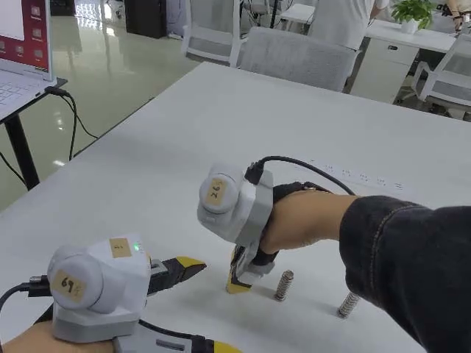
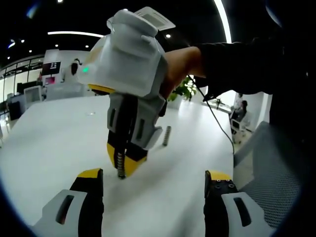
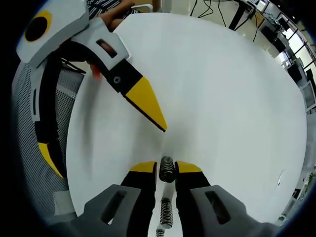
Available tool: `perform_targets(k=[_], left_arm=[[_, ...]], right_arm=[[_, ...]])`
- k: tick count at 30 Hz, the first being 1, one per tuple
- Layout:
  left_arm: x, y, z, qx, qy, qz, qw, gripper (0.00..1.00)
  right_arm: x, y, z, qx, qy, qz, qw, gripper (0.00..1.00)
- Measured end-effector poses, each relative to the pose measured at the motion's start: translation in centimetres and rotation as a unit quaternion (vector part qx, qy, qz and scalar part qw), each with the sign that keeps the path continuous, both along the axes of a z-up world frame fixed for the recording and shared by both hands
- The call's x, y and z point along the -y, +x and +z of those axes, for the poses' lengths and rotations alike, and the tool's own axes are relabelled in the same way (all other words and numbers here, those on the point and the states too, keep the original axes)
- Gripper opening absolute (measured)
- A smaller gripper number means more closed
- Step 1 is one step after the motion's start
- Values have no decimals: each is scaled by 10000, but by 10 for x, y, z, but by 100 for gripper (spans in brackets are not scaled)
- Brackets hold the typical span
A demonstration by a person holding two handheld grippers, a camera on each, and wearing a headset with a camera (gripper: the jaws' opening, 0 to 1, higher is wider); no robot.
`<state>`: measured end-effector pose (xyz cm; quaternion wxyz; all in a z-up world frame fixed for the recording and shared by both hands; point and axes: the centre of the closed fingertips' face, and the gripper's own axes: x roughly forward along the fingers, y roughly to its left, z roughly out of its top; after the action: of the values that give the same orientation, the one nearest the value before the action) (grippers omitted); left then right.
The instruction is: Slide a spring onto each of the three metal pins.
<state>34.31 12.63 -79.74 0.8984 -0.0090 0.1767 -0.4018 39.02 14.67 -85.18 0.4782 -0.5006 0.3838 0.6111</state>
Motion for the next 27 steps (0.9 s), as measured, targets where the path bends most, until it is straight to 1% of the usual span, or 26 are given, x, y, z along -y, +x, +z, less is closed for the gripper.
perform_targets(k=[9, 16, 24, 27], left_arm=[[0, 0, -1, -14, 0, -3, 10000, 81], [1, 0, -2, -30, 8, -18, 10000, 81], [1, 0, -2, -24, 30, -28, 10000, 81], [1, 0, -2, -20, 44, -29, 10000, 81]], right_arm=[[2, 2, -2, -2, 22, -21, 10000, 19], [5, 5, 4, -17, 119, -132, 9998, 25], [18, 10, 11, -25, 261, -350, 9990, 30], [22, 13, 14, -6, 361, -459, 9983, 32]])
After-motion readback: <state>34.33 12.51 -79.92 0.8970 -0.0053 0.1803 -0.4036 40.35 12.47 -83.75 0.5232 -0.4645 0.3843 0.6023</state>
